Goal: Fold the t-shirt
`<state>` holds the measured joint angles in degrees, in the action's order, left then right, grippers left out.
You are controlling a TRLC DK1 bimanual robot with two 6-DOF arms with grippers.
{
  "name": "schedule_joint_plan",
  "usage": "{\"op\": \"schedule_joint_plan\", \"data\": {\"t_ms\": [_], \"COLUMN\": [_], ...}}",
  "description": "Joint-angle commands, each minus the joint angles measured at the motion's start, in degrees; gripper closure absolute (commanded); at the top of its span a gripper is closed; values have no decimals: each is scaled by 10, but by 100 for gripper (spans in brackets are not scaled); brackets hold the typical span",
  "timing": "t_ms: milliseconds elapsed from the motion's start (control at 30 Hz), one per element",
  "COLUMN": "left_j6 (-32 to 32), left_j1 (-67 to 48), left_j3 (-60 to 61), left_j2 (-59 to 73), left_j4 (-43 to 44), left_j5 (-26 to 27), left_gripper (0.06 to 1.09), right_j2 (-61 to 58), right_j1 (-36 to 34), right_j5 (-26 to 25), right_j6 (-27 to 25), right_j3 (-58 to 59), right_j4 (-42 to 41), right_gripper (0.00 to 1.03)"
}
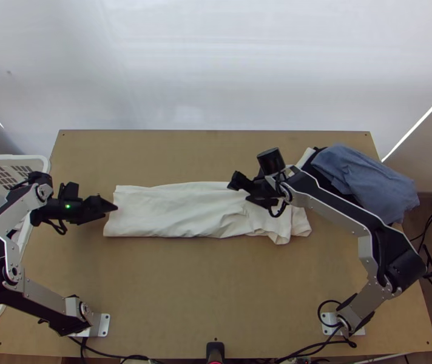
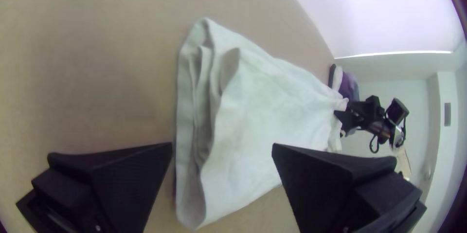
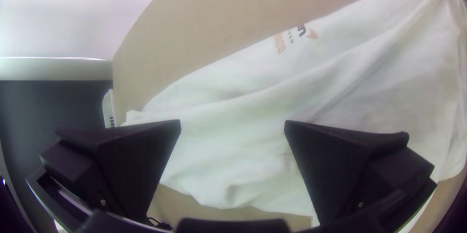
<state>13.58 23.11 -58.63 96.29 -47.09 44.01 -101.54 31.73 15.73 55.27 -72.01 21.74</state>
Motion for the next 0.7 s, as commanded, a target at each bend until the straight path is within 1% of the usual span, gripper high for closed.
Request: {"op": "schedule_joint_plan", "data": {"t_ms": [0,200,333,400,667], "left_j6": [68,65,53,37,27], "left_j1": [-4,-19,-28,-33,-48], "left_j3": [17,18,15,13,-4], "left_j2": [7,9,20,28,48], "left_j4": [-35,2,34,53,71], "left_j5": [4,-1,-7,-14,-25], "left_gripper": [11,11,11,11,11], "right_j2": [-7,3,13,19,37], "right_j1": [-13,-16,-18,-19,-19], "right_j5": [9,14,14,15,16], "right_j6": [-3,-3,-3,-3,-4], "right_j3": [1,7,14,18,25], "right_j4": [0,1,1,1,1], "right_gripper": [4,5,5,5,5]}}
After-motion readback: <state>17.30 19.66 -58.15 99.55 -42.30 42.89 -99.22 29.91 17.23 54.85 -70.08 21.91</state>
